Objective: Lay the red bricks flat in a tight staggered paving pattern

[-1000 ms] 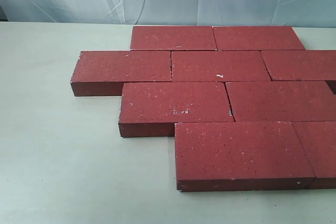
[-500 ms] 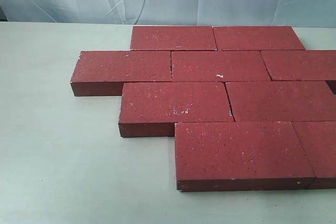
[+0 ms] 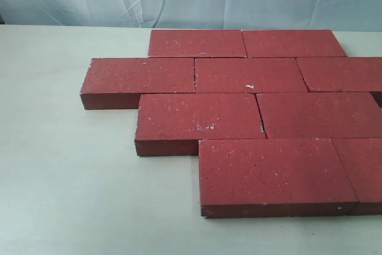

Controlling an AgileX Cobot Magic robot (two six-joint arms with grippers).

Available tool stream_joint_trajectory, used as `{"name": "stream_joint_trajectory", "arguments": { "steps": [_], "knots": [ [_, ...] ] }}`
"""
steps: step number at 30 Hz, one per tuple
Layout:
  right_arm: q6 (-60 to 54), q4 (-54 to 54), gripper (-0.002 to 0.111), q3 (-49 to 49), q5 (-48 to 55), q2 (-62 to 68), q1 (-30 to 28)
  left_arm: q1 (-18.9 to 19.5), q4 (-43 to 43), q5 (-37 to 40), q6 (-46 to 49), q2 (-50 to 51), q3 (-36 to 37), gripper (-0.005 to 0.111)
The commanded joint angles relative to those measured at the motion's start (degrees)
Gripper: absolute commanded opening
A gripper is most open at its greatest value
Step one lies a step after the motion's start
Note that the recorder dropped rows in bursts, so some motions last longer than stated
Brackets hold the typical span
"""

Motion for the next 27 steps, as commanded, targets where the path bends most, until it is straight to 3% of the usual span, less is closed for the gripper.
{"name": "stream_joint_trajectory", "arguments": {
  "steps": [1,8,14,17,20,27],
  "knots": [
    [0.0,-1.3,-0.001,0.2,-0.4,-3.4,-0.2,-0.3,-0.3,-0.3,-0.3,-0.5,0.2,0.000],
    [0.0,-1.5,-0.001,3.1,-0.8,-10.0,-0.2,-0.3,-0.3,-0.3,-0.3,-0.5,0.2,0.000],
    [0.0,-1.4,-0.001,15.9,-0.8,-23.7,-0.6,-0.3,-0.3,-0.3,-0.3,-0.5,0.2,0.000],
    [0.0,-1.3,-0.001,21.1,-0.8,-27.6,-4.1,-0.3,-0.3,-0.3,-0.3,-0.5,0.2,0.000],
    [0.0,0.0,-0.001,24.3,-0.8,-28.3,-7.3,-0.3,-0.3,-0.3,-0.3,-0.5,0.2,0.000],
    [0.0,-1.0,-0.001,24.8,4.7,-28.3,-7.3,-0.3,-0.3,-0.3,-0.3,-0.5,0.2,0.000]
  ]
}}
